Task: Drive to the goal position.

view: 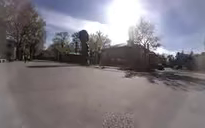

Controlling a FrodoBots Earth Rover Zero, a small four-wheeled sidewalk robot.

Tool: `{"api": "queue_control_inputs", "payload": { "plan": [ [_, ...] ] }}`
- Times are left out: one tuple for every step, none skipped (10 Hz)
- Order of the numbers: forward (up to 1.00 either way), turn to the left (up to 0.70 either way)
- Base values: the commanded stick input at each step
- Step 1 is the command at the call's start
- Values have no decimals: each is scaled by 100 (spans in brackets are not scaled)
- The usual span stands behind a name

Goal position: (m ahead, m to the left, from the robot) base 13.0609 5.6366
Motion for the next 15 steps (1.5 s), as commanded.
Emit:
{"api": "queue_control_inputs", "payload": {
  "plan": [
    [100,0],
    [100,0],
    [100,0],
    [100,0],
    [100,6],
    [100,24],
    [100,39],
    [100,40],
    [100,32],
    [100,0],
    [100,0],
    [100,0],
    [100,0],
    [100,0],
    [100,0]
  ]
}}
